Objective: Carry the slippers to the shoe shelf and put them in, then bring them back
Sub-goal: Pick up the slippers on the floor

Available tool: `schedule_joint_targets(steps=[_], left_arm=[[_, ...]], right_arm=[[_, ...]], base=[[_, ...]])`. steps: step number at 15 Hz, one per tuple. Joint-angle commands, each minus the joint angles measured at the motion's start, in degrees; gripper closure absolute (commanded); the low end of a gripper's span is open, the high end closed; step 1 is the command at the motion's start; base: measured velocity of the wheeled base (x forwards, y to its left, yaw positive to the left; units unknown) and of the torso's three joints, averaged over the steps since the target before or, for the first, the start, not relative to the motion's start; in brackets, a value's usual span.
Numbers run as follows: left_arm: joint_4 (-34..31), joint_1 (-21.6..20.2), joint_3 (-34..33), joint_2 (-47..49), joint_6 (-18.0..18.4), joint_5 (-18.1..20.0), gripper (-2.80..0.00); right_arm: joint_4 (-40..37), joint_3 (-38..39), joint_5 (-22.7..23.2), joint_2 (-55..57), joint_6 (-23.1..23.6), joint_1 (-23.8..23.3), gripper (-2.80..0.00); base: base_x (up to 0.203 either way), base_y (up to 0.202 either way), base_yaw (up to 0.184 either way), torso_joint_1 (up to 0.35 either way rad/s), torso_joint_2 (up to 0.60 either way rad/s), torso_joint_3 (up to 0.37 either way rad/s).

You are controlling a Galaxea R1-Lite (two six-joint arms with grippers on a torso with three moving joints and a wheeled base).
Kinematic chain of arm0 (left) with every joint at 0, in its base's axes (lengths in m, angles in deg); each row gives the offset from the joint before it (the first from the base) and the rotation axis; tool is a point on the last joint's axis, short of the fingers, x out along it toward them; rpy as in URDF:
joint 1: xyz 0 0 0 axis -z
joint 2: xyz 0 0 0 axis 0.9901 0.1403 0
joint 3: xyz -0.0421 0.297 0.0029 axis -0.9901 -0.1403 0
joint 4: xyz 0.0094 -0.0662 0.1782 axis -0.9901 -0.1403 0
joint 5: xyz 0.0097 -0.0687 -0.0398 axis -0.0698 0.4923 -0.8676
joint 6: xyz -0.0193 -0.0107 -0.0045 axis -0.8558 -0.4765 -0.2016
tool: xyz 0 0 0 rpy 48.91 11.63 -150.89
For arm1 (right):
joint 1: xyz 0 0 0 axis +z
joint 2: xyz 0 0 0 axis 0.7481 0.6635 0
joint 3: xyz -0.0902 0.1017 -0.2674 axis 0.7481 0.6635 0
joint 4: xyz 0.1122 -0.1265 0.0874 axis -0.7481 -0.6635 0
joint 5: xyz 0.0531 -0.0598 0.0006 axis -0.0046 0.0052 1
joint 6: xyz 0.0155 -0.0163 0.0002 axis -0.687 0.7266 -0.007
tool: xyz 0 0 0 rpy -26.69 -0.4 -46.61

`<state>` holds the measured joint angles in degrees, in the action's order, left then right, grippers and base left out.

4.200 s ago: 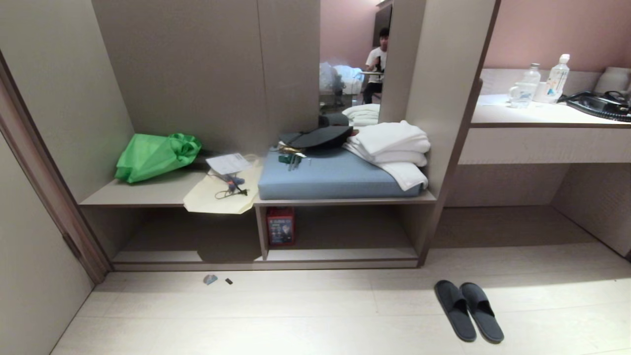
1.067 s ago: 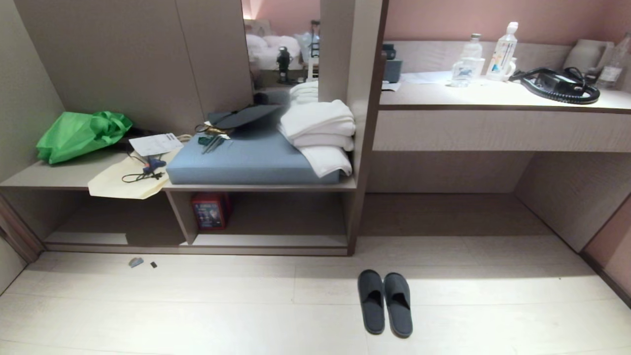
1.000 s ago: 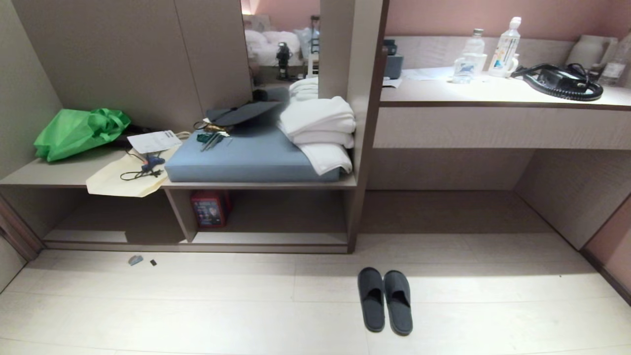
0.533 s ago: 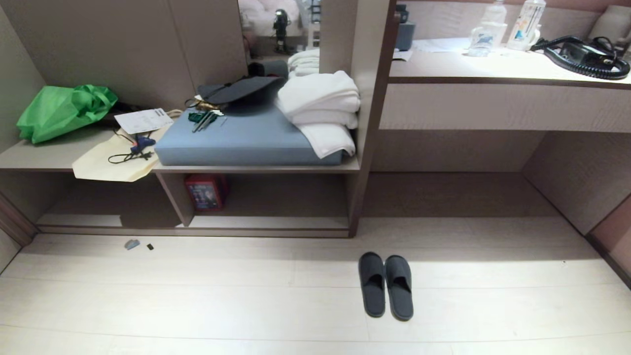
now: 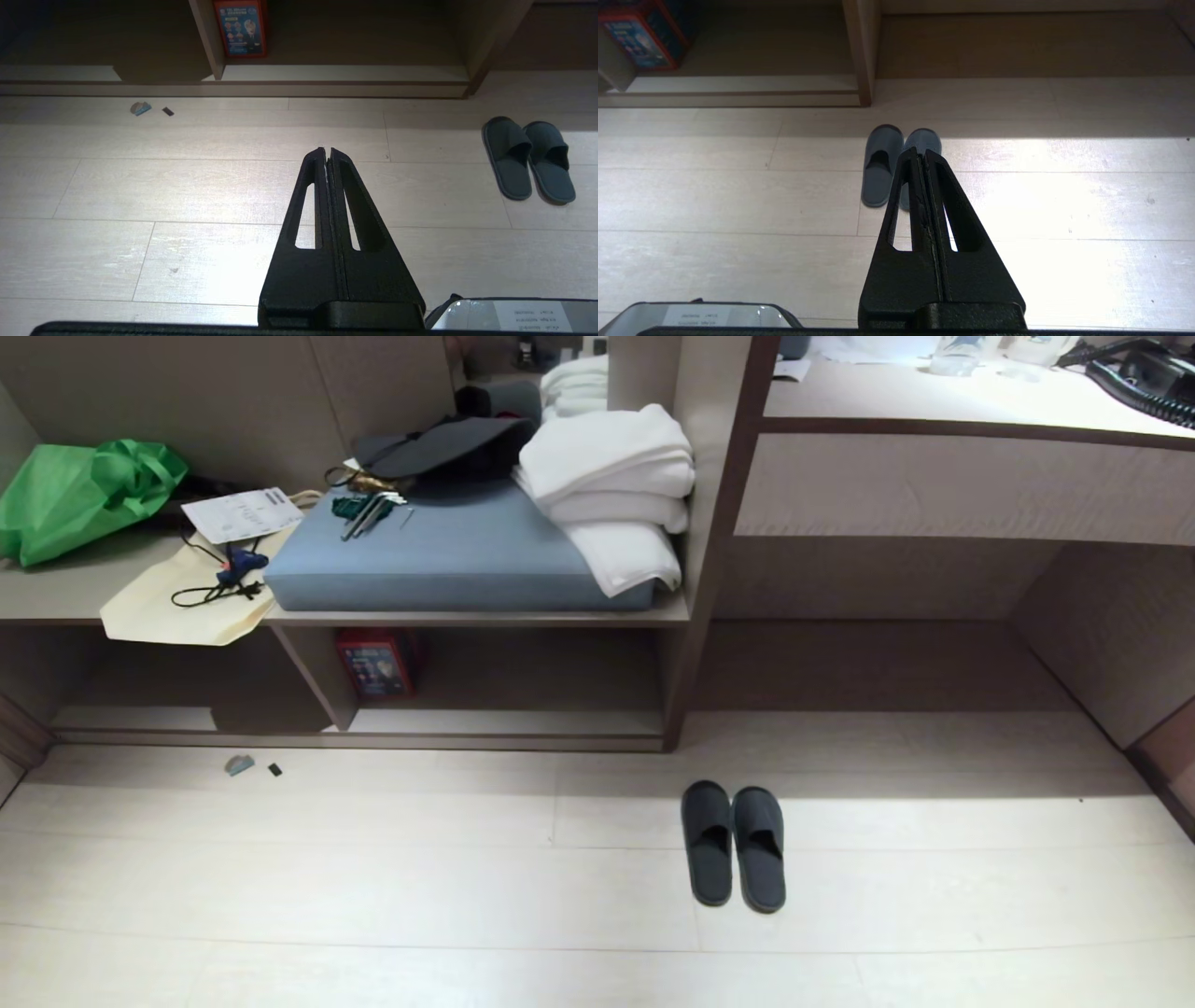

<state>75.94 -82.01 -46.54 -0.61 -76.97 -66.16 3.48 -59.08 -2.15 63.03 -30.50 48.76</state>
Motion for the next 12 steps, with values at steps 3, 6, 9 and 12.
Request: schedule_joint_targets(steps=[3, 6, 9, 12], left_arm=[[0.0, 0.0, 0.0, 0.0, 0.0, 0.0, 0.0], [0.0, 0.0, 0.0, 0.0, 0.0, 0.0, 0.0], [0.0, 0.0, 0.0, 0.0, 0.0, 0.0, 0.0], [0.0, 0.0, 0.0, 0.0, -0.1, 0.0, 0.0]], right_arm=[[0.0, 0.0, 0.0, 0.0, 0.0, 0.0, 0.0], [0.0, 0.0, 0.0, 0.0, 0.0, 0.0, 0.0], [0.0, 0.0, 0.0, 0.0, 0.0, 0.0, 0.0], [0.0, 0.0, 0.0, 0.0, 0.0, 0.0, 0.0]], base=[[0.0, 0.0, 0.0, 0.0, 0.0, -0.199], [0.0, 0.0, 0.0, -0.001, 0.0, -0.199], [0.0, 0.0, 0.0, 0.005, 0.0, -0.198], [0.0, 0.0, 0.0, 0.001, 0.0, -0.194]])
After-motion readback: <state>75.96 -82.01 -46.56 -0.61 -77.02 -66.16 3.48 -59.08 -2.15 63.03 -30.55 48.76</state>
